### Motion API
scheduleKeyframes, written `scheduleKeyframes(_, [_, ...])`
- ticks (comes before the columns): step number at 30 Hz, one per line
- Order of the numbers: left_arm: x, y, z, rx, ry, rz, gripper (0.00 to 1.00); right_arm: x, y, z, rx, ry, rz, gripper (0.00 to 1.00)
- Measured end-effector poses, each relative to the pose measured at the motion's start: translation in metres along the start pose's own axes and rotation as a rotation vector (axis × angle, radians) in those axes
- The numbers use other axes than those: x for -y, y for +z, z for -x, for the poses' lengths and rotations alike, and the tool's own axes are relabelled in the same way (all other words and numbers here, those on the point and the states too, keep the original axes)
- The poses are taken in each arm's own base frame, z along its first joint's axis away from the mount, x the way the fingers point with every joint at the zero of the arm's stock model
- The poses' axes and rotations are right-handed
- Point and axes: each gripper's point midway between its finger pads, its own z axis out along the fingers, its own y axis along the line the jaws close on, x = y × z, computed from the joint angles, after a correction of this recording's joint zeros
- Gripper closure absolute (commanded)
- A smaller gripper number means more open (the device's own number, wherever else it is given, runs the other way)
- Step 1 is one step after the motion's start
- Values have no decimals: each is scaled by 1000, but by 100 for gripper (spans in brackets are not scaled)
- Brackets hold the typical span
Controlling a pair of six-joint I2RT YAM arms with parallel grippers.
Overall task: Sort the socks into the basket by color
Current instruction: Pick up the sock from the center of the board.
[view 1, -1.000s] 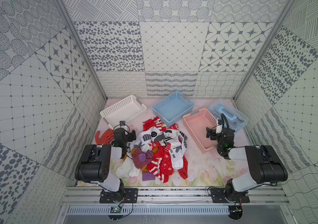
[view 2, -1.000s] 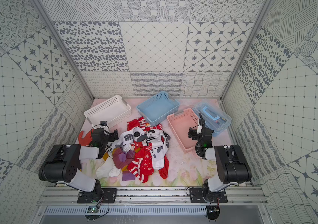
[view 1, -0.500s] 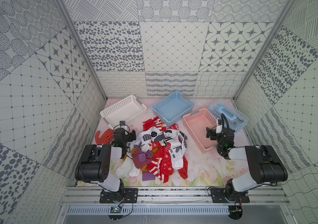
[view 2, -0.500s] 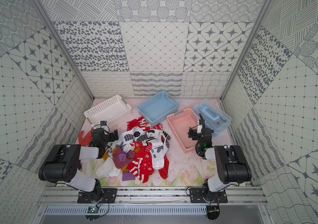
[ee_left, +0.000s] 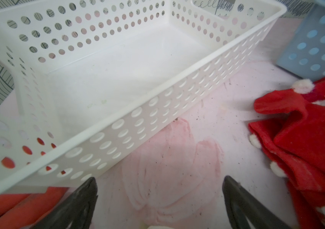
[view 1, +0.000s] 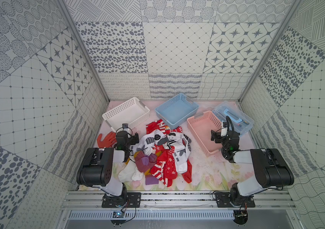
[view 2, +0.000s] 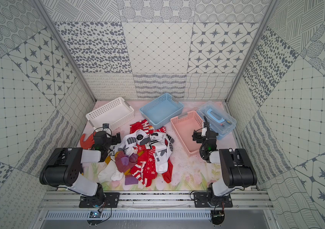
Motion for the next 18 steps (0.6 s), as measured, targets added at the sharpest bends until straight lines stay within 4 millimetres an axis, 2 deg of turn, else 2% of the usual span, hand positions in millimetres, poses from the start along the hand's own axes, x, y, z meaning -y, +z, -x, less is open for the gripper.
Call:
scheduleKeyframes(4, [0, -3, 19, 32, -2, 2, 2, 2, -1, 12, -4, 8, -13, 2])
scheduleKeyframes(13, [1, -27, 74, 115, -6, -6, 2, 6, -13, 75, -30, 180, -45, 2])
scheduleKeyframes(15, [1, -36, 87, 132, -7, -7, 2, 4, -22, 79, -43, 257, -31, 2])
scheduleKeyframes(18, [1, -49, 103, 145, -11, -10, 3, -5, -30, 75, -107, 350, 28, 2])
